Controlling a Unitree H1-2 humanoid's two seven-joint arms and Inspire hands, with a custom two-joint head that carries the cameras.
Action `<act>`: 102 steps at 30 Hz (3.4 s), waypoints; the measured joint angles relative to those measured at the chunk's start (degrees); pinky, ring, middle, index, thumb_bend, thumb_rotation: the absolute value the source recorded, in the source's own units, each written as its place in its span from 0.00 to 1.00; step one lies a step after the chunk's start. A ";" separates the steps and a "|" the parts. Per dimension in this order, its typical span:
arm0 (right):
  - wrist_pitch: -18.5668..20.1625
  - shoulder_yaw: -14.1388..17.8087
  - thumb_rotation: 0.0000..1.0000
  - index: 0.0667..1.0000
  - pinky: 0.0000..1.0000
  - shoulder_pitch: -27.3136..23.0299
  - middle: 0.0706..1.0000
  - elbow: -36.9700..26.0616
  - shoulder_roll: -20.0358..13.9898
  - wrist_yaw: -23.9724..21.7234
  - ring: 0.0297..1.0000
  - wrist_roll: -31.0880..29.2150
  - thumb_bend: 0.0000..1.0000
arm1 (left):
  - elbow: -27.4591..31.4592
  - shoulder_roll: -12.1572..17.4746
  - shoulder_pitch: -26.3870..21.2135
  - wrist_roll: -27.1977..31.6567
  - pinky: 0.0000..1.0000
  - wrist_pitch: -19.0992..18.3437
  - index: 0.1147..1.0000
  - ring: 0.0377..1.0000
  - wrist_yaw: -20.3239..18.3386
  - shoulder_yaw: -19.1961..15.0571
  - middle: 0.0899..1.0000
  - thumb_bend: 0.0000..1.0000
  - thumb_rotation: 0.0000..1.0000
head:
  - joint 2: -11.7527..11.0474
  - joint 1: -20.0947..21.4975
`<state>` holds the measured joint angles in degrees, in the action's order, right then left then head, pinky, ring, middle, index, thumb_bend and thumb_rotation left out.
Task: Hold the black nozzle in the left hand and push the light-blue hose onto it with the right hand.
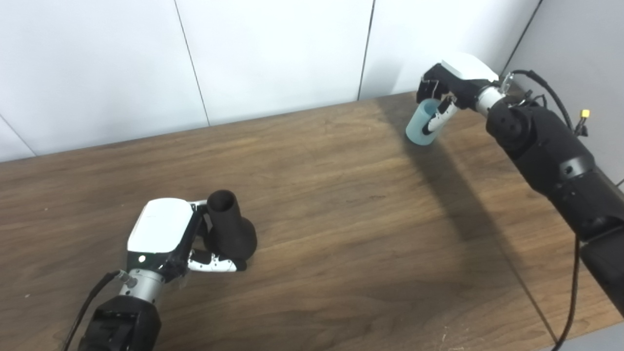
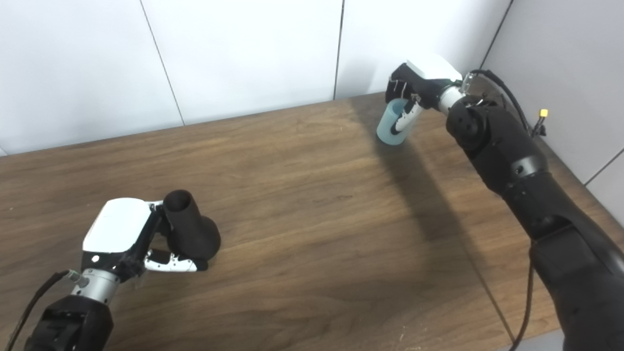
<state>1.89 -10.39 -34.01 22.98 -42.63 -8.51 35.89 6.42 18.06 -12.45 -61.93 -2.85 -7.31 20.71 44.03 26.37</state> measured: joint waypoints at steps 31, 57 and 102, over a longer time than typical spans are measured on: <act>-2.57 2.80 0.00 0.46 0.31 -0.68 0.48 -32.17 6.21 -0.75 0.38 3.83 0.50 | 0.47 -1.39 0.10 -1.95 0.42 -1.21 0.42 0.47 -0.43 0.53 0.38 0.53 0.00 | -0.09 -6.06; -4.98 4.60 0.00 0.46 0.31 -2.55 0.47 -46.78 7.88 -15.11 0.40 -10.35 0.50 | 0.11 -5.03 -0.27 -5.63 0.47 -5.58 0.42 0.49 0.23 3.90 0.44 0.53 0.00 | 0.44 -21.62; 2.35 -3.53 0.00 0.47 0.34 -5.18 0.47 -48.44 15.81 -29.44 0.36 -14.09 0.52 | 0.07 -6.59 -1.54 -7.88 0.48 -8.04 0.41 0.52 -2.14 6.09 0.46 0.52 0.00 | 1.67 -22.41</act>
<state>4.24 -13.93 -39.19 -25.46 -26.81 -37.96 21.81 6.48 11.48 -14.00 -69.82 -10.88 -9.45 26.80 45.70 3.95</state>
